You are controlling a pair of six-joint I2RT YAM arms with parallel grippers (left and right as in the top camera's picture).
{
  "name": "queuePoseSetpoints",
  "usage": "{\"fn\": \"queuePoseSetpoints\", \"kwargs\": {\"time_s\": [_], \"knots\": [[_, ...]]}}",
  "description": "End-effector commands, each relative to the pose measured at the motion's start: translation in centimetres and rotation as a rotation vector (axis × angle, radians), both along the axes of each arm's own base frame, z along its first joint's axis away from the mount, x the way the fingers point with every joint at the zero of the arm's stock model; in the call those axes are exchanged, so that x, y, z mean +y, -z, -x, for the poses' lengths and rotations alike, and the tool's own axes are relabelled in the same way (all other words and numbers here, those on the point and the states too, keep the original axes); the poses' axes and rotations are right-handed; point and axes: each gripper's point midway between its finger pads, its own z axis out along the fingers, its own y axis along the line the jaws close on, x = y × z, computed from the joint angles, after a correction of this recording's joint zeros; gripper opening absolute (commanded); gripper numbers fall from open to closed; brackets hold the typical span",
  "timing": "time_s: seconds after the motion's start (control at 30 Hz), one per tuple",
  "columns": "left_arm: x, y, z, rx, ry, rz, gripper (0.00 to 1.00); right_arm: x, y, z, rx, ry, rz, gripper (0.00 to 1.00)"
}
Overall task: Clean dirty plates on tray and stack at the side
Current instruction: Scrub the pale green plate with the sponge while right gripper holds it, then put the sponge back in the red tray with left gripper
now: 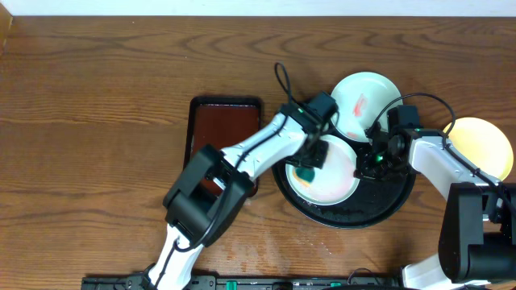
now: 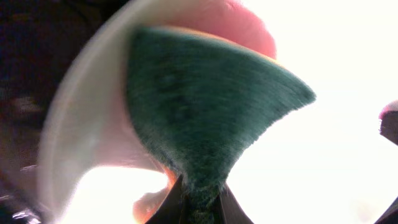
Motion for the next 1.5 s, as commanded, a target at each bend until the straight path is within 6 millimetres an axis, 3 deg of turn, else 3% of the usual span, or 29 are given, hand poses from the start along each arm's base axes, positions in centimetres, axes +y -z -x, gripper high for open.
{"fn": "queuePoseSetpoints", "kwargs": {"time_s": [0.0,0.23,0.33,0.5,0.73,0.93,1.0,1.1,1.2,1.3,1.4,1.47], "knots": [[-2.5,1.8,3.9,0.071,0.046,0.017,0.08,-1.3,1.5,1.0,0.05,0.016,0.075,0.01],[-3.0,1.8,4.8,0.091,0.025,0.013,0.07,-1.3,1.5,1.0,0.049,0.019,0.075,0.01],[-3.0,1.4,6.1,0.17,0.037,0.041,0.07,-1.3,1.5,1.0,0.049,0.019,0.075,0.01],[-1.6,1.3,6.2,0.2,0.05,0.01,0.08,-1.3,1.5,1.0,0.047,0.019,0.075,0.01],[5.4,-1.2,3.3,0.129,-0.053,-0.206,0.07,-1.3,1.5,0.9,0.046,0.019,0.075,0.01],[8.5,-6.7,-0.8,-0.026,-0.158,-0.152,0.07,-1.3,1.5,0.8,0.041,0.018,0.075,0.01],[10.6,-9.0,-2.8,-0.089,-0.225,-0.128,0.07,-1.3,1.5,0.8,0.036,0.003,0.074,0.01],[14.3,-10.5,-5.1,-0.151,-0.321,-0.148,0.08,-1.3,1.5,0.8,0.026,-0.028,0.072,0.01],[17.6,-10.5,-6.8,-0.152,-0.393,-0.164,0.08,-1.2,1.5,0.3,0.0,-0.043,0.072,0.02],[20.3,-9.1,-7.4,-0.123,-0.425,-0.192,0.08,-0.4,1.2,-0.3,-0.037,-0.069,0.022,0.01],[21.6,-7.0,-7.1,-0.075,-0.413,-0.206,0.11,0.9,0.4,-0.4,-0.053,-0.081,-0.054,0.01],[22.2,-5.9,-6.5,-0.043,-0.403,-0.221,0.13,0.6,-0.3,-0.7,-0.07,-0.06,-0.037,0.01]]}}
